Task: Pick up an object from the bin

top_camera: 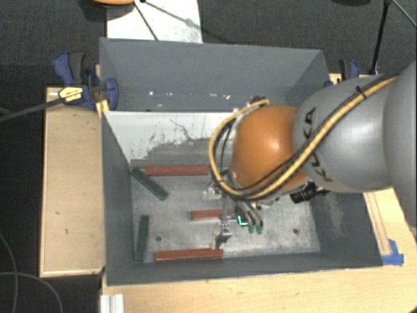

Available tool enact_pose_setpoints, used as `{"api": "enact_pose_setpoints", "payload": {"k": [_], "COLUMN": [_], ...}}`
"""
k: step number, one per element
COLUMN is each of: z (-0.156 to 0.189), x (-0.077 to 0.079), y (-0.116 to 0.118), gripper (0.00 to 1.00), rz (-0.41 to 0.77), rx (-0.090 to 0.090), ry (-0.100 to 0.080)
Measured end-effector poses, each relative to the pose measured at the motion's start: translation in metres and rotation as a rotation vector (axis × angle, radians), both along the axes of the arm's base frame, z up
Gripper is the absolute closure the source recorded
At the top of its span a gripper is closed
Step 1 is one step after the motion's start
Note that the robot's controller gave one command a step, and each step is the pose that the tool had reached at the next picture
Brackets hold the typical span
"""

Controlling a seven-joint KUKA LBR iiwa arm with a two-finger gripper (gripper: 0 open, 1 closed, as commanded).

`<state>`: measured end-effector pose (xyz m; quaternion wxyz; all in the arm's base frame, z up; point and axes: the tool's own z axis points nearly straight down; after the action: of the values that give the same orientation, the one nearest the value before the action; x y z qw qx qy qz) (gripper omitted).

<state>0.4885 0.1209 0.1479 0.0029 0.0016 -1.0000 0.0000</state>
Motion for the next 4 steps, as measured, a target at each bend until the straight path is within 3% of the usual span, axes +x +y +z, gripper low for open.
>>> {"api": "enact_pose_setpoints", "payload": {"k": [2, 3, 4], "z": [0.003, -0.043, -0.073], "x": [0.003, 0.008, 0.053], "y": [-0.001, -0.013, -0.021], "gripper": [0.0, 0.0, 1.0], "rz": [-0.003, 0.044, 0.246], "rx": [0.001, -0.001, 0.003], "ry": [-0.007, -0.001, -0.022]}}
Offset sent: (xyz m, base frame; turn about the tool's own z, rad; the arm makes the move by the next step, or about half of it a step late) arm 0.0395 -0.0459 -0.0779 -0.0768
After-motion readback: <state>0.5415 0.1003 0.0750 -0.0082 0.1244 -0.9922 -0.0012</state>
